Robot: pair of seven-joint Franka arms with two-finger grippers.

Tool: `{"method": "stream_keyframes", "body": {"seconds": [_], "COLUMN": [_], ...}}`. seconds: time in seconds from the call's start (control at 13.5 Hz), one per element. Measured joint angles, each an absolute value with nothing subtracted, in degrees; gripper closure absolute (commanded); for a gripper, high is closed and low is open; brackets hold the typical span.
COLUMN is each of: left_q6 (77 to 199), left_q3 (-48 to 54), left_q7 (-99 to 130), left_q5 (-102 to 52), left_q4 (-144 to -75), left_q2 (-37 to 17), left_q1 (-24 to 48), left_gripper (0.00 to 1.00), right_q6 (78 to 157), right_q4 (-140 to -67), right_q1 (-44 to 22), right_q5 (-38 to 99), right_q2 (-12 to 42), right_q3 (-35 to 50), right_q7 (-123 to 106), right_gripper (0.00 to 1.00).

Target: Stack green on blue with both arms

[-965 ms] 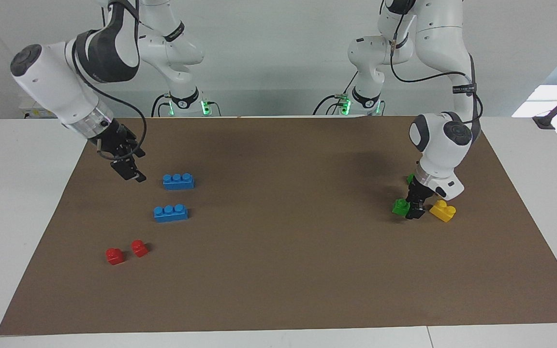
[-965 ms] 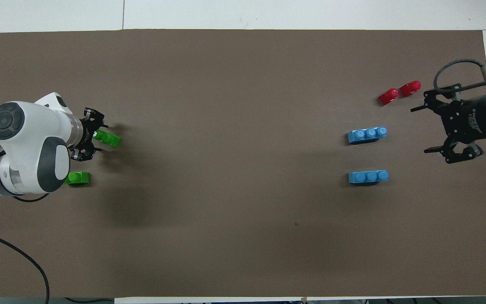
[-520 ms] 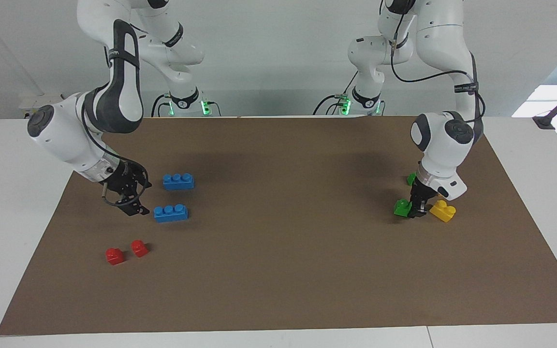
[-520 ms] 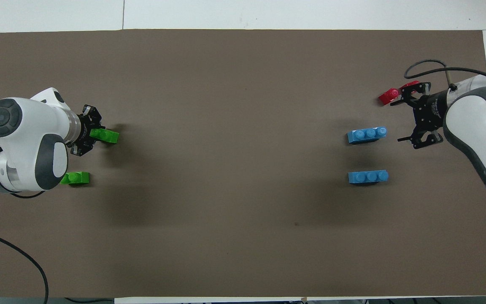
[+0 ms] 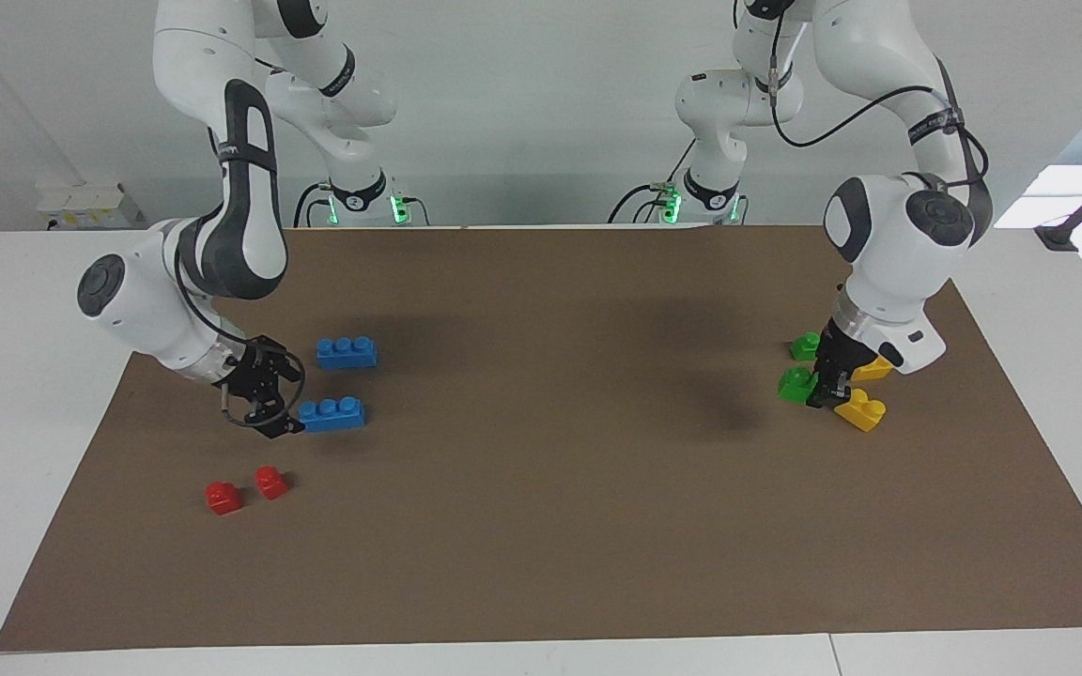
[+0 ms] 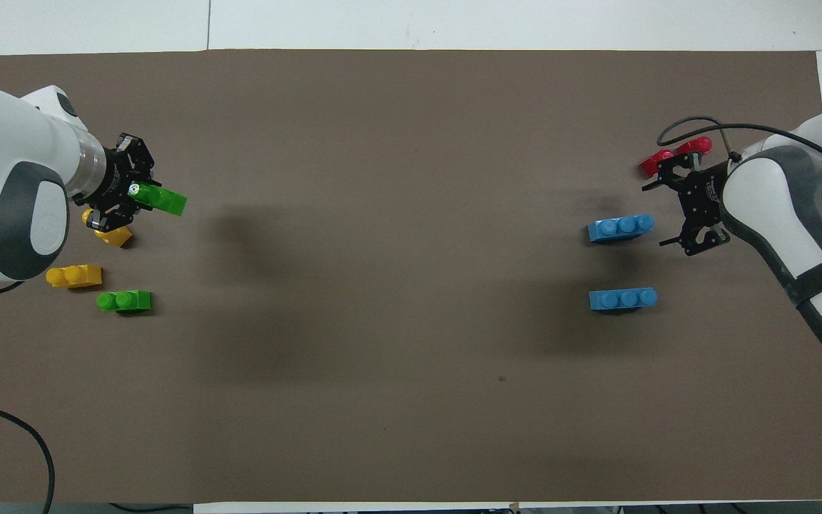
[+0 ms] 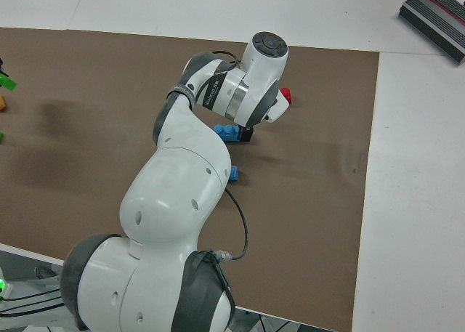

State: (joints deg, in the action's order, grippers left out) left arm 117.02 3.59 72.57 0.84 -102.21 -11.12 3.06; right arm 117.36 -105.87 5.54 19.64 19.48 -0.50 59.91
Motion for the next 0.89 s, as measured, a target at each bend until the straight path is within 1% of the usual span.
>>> {"method": "stream_keyframes", "body": {"seconds": [0.22, 0.37, 0.74, 0.82, 0.89], "left_q6": [109.6, 107.0, 104.1, 103.4, 102.8], "left_q3": [3.7, 3.8, 5.7, 6.0, 6.2], "left_q7": [75.5, 79.6, 87.5, 87.9, 88.2], "left_q5": [0.8, 0.8, 0.7, 0.6, 0.5], "left_q4": [-98.3, -96.6, -95.8, -95.8, -95.8], "left_q2": [-8.8, -7.9, -4.4, -3.8, -3.4], "left_q1": [5.7, 7.8, 8.8, 8.8, 8.8], "left_gripper": [1.0, 1.0, 1.0, 1.0, 1.0], "right_q6": [118.0, 118.6, 121.6, 121.9, 122.2], "right_q4": [-105.1, -105.0, -105.2, -105.2, -105.2], "right_q1": [5.5, 5.4, 5.1, 5.0, 5.0], "right_q5": [19.6, 19.6, 19.6, 19.6, 19.7], "right_q2": [21.0, 21.5, 23.8, 24.1, 24.3], "right_q3": [-0.4, -0.3, -0.3, -0.2, -0.2], "right_q7": [59.1, 59.0, 57.7, 57.6, 57.6], "right_gripper": [0.02, 0.02, 0.02, 0.03, 0.08]}}
